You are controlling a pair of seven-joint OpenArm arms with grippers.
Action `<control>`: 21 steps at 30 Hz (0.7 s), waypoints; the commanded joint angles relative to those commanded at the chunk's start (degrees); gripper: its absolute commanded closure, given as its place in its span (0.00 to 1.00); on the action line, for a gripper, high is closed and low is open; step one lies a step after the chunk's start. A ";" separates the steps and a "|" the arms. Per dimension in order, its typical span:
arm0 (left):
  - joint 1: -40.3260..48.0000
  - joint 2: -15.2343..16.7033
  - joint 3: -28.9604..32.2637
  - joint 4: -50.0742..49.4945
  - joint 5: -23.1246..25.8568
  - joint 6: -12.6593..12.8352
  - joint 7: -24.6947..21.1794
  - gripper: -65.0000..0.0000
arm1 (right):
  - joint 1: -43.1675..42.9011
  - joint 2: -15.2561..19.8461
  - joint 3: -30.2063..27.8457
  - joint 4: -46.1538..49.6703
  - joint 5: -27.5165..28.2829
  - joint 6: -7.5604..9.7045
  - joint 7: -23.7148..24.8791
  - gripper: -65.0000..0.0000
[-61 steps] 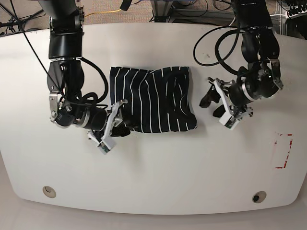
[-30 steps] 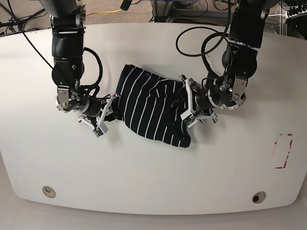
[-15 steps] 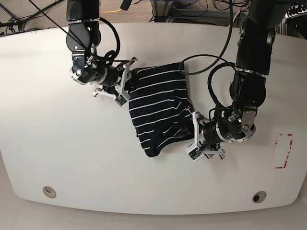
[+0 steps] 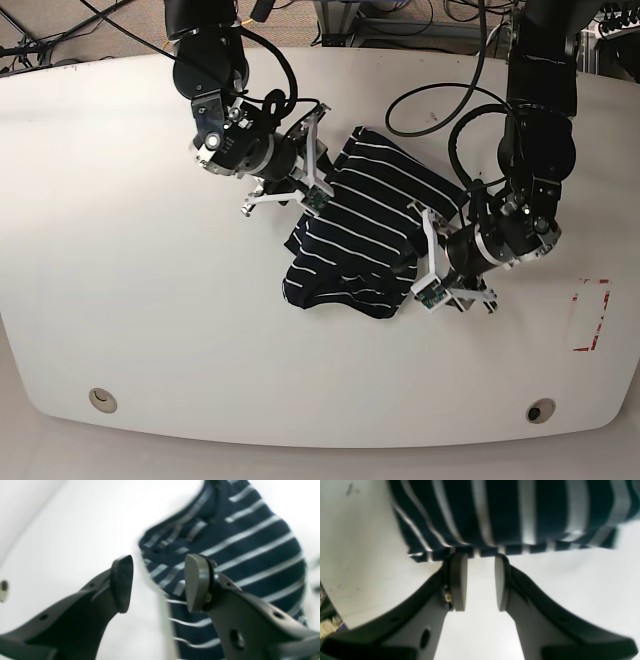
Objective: Fold the T-shirt properly
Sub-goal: 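Rotate and square the folded bundle with both grippers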
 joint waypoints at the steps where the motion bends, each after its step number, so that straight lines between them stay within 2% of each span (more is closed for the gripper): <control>1: 1.05 0.00 0.00 0.18 0.00 0.00 0.00 0.53 | 0.18 0.00 1.23 0.00 0.00 0.00 0.00 0.73; 8: 9.32 0.09 -0.18 -0.09 0.00 0.00 -0.18 0.53 | 5.27 0.00 8.26 0.44 0.00 0.00 0.00 0.73; 11: 12.57 0.09 -0.70 0.26 -0.18 0.00 -0.26 0.53 | 8.26 -0.18 8.79 0.00 0.00 0.00 0.00 0.73; 15: 16.35 1.14 -5.71 1.67 -0.44 0.00 -0.26 0.53 | 13.19 -0.62 8.62 -2.37 0.00 0.00 -0.35 0.73; 18: 17.23 3.43 -8.79 1.32 0.00 0.00 -0.26 0.53 | 17.49 -3.08 8.62 -6.33 0.09 0.00 -1.85 0.73; 21: 17.58 3.69 -9.23 1.76 -0.26 0.00 0.09 0.53 | 19.69 -5.27 8.44 -8.79 0.09 0.00 -2.02 0.73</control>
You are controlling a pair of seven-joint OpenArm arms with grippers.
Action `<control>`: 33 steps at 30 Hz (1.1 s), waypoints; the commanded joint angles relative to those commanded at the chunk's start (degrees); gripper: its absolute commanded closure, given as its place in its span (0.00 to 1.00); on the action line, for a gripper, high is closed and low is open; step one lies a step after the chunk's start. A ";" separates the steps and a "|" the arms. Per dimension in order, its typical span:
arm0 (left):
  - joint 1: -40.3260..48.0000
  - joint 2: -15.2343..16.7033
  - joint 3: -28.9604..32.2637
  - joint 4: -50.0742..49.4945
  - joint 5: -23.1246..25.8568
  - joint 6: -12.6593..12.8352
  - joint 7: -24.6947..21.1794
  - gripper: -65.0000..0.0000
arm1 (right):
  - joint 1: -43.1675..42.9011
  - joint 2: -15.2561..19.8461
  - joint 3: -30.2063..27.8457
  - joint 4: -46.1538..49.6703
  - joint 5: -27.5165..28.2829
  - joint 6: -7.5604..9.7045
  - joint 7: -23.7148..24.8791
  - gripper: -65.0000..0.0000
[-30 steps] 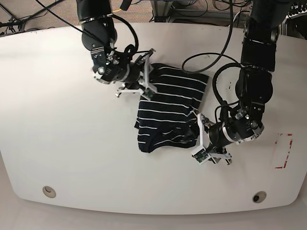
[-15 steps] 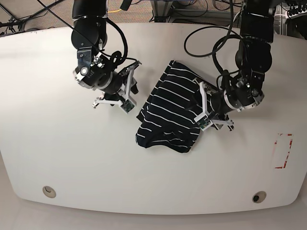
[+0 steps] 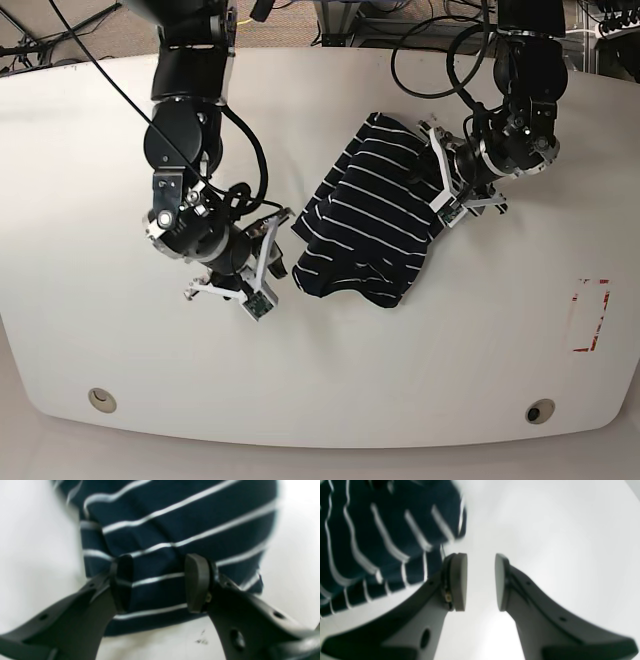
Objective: Fold the T-shirt properly
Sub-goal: 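Rotate and square the folded bundle with both grippers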
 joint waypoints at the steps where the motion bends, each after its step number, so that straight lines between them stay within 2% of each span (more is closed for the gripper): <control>1: 0.44 0.00 0.00 0.44 -0.18 0.00 0.00 0.53 | 0.79 -0.88 -0.70 -0.79 0.00 0.00 0.00 0.73; 7: 3.16 0.00 -0.09 8.00 -0.18 0.00 0.00 0.53 | 2.20 -4.48 -8.18 -2.46 0.00 0.00 -0.70 0.73; 11: 4.84 0.00 -0.09 9.41 -0.18 0.00 0.00 0.53 | 2.29 -6.33 -11.43 -2.55 0.88 0.00 -0.70 0.73; 18: 5.98 -0.26 -0.09 8.62 0.26 0.00 -0.09 0.53 | 6.24 -6.49 -14.24 -11.69 6.77 0.00 -0.26 0.73; 21: 6.51 -0.26 -0.09 6.59 0.18 0.00 -0.35 0.53 | 8.79 -6.33 -14.33 -18.90 9.14 0.00 1.85 0.73; 27: 6.42 0.09 -0.09 2.99 0.00 0.00 -0.35 0.53 | 10.90 -4.75 -14.42 -28.13 9.23 0.00 7.12 0.73; 33: 6.42 0.09 -0.09 -0.09 -0.09 0.00 -0.35 0.53 | 11.78 0.18 -14.07 -33.32 9.32 0.00 13.01 0.73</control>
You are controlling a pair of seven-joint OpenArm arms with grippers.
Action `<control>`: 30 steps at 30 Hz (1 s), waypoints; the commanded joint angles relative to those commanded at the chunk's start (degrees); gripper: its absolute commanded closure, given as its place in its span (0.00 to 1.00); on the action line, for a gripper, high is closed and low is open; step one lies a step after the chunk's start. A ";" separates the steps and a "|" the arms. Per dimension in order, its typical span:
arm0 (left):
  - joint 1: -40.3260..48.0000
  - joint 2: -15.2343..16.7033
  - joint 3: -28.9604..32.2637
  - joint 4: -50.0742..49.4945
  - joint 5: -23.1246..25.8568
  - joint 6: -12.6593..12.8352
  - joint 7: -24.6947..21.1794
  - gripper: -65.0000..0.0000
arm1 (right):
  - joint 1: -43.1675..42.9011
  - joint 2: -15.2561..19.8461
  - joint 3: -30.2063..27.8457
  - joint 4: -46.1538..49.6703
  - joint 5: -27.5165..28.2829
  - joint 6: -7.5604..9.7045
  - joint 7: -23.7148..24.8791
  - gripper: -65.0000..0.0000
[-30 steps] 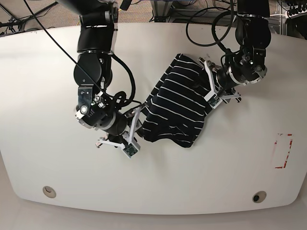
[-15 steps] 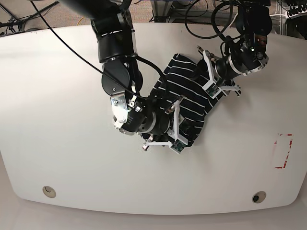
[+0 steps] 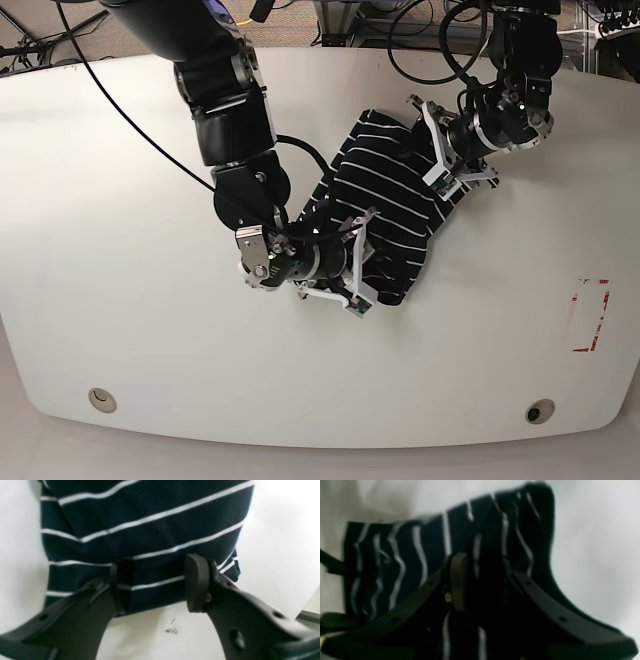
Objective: Fold the T-shirt properly
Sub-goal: 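Rotate and square the folded bundle with both grippers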
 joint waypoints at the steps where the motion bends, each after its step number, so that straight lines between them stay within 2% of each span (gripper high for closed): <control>1: 0.00 0.00 0.00 -0.53 0.00 0.00 0.00 0.53 | -0.09 1.23 0.00 -0.53 0.00 0.00 1.05 0.73; 7: 0.00 0.00 0.00 -2.55 0.00 0.00 0.00 0.53 | -0.26 6.95 1.05 -0.97 0.26 0.00 2.81 0.73; 14: 0.00 0.09 0.00 -2.64 -0.09 0.00 0.00 0.53 | -0.35 9.67 6.15 -0.97 0.26 0.00 2.90 0.73; 18: -0.09 0.09 0.09 -2.02 -0.18 0.00 0.00 0.53 | -0.18 9.41 8.35 2.99 0.35 0.00 0.53 0.73; 20: 0.00 0.09 0.09 -0.70 -0.18 0.00 0.00 0.53 | -0.44 9.05 8.97 7.91 0.44 0.00 -3.34 0.73; 26: -0.09 1.32 0.00 1.32 -0.18 0.00 0.00 0.53 | -0.53 4.40 8.97 14.77 0.44 0.00 -9.41 0.73; 30: 0.00 1.76 0.00 3.69 -0.18 0.00 0.00 0.53 | -2.37 1.32 9.05 15.74 0.35 0.00 -10.90 0.73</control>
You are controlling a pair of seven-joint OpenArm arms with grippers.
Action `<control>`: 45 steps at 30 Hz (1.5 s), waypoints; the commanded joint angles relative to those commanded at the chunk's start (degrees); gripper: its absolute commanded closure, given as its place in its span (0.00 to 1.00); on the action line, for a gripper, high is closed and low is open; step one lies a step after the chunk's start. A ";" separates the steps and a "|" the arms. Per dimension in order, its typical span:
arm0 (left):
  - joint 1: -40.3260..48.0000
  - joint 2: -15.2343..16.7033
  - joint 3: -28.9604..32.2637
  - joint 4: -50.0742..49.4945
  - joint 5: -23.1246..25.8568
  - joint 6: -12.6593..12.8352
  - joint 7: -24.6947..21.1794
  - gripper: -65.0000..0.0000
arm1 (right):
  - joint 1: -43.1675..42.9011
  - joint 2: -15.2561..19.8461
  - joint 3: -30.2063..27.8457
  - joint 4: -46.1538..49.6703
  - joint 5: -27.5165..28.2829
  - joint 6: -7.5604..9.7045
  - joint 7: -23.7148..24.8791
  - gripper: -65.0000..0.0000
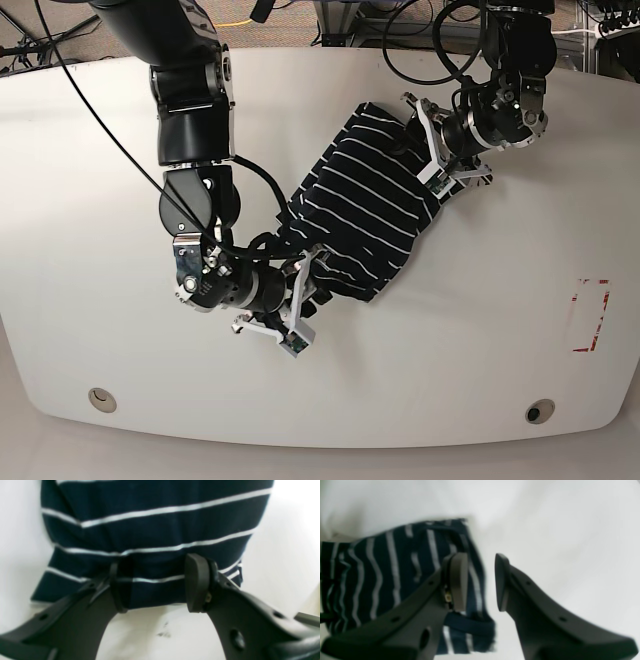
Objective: Fold the T-shirt properly
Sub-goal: 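Rotate and square the folded bundle with both grippers, then drag the folded bundle with the left gripper to the table's edge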
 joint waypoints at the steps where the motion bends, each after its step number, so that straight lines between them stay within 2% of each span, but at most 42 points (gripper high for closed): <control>1: 0.00 0.44 0.00 1.05 0.00 0.00 0.00 0.53 | -0.62 -0.44 0.00 0.53 0.00 0.00 0.00 0.73; 7: -0.09 2.20 -0.09 5.80 0.00 0.00 0.00 0.53 | -5.54 -0.18 1.32 6.95 0.00 0.00 0.00 0.73; 12: -2.99 2.46 -0.09 6.24 0.35 0.00 0.00 0.53 | -10.55 -0.09 10.73 13.71 0.00 0.00 -0.53 0.73; 15: -4.84 3.78 -0.09 6.15 0.44 0.00 -0.09 0.53 | -12.22 1.67 16.70 15.47 0.00 0.00 -2.11 0.73; 19: -8.70 5.80 0.26 5.71 0.53 4.70 -0.09 0.52 | -13.80 3.08 22.77 16.53 0.00 0.00 -2.37 0.73; 24: -13.80 9.05 0.26 -0.35 0.53 6.64 -0.09 0.44 | -15.21 5.10 26.73 17.14 0.00 0.00 -2.37 0.73; 26: -15.82 10.11 0.44 -3.60 0.62 8.48 -0.09 0.44 | -16.62 5.98 29.36 17.49 0.00 0.00 -2.46 0.73; 31: -20.04 9.93 6.15 -10.81 0.62 11.03 -0.26 0.43 | -17.05 6.33 32.35 17.85 0.09 0.00 -2.90 0.72; 34: -21.01 10.02 8.79 -14.51 2.55 12.26 -3.52 0.43 | -17.23 7.21 33.14 17.49 0.09 0.00 -3.16 0.72; 38: -20.84 10.02 14.95 -20.22 8.88 12.62 -10.55 0.43 | -17.41 7.12 35.87 17.49 1.85 0.00 -3.16 0.73; 43: -20.92 9.93 15.74 -30.68 11.08 12.62 -15.65 0.43 | -17.41 7.21 37.80 16.00 4.13 0.00 -3.16 0.73; 45: -20.92 8.97 15.65 -34.37 11.08 12.62 -17.76 0.43 | -17.41 7.30 37.80 16.00 3.96 0.00 -3.16 0.73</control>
